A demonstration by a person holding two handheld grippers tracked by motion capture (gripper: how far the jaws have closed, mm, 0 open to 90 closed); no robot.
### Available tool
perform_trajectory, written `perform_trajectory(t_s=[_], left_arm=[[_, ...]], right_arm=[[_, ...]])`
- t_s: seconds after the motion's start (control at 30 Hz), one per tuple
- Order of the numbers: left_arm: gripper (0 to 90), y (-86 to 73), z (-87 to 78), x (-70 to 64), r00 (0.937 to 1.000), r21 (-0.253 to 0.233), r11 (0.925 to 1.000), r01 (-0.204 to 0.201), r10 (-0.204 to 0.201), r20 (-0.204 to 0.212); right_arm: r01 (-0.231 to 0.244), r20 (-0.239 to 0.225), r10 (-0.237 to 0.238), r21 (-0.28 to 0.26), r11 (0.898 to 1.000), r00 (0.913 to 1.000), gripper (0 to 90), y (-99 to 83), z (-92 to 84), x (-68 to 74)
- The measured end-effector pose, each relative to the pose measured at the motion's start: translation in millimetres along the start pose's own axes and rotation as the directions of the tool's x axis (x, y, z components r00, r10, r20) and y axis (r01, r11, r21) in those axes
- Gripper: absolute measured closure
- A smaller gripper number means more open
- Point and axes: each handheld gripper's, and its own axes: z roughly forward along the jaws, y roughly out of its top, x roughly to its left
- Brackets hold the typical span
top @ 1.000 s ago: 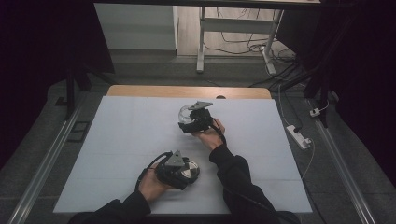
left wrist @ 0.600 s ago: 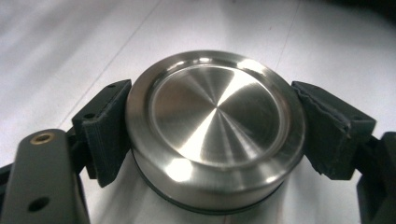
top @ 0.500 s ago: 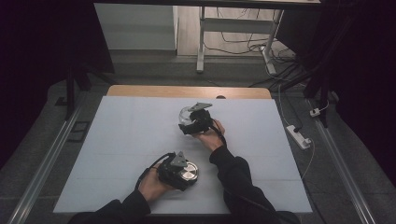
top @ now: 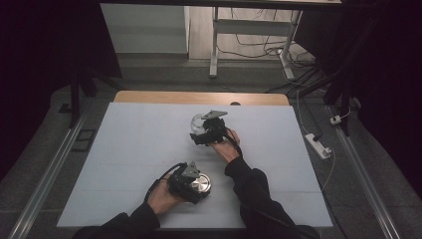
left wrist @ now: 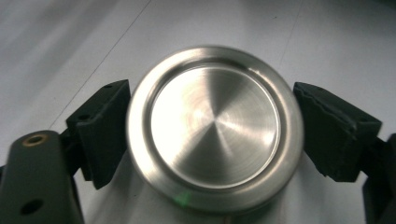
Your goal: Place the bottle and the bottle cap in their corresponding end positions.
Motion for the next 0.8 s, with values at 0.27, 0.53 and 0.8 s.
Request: perform_trajectory(t_s=[0.27,0.53,0.8], left_arm=[[10.2,0.1,0.1,0.4,0.9997,-0.002,0.9998,0.022,-0.022,0.013],[4.3,0.2,-5.2,1.7,0.9985,-0.047,0.9981,0.04,-0.039,0.038],[2.0,-0.7,-14.0,5.0,0.9968,-0.088,0.9945,0.056,-0.051,0.062]], right_arm=[[-0.04,-0.044,0.04,0.006,0.999,0.9982,2.5,1.7,-6.0,-2.2],[-0.035,-0.069,0.036,0.007,0.999,0.997,0.0,3.1,-12.5,-3.6],[-0.005,-0.065,0.004,-0.008,1.0,0.9979,0.0,5.1,-23.3,-2.4]])
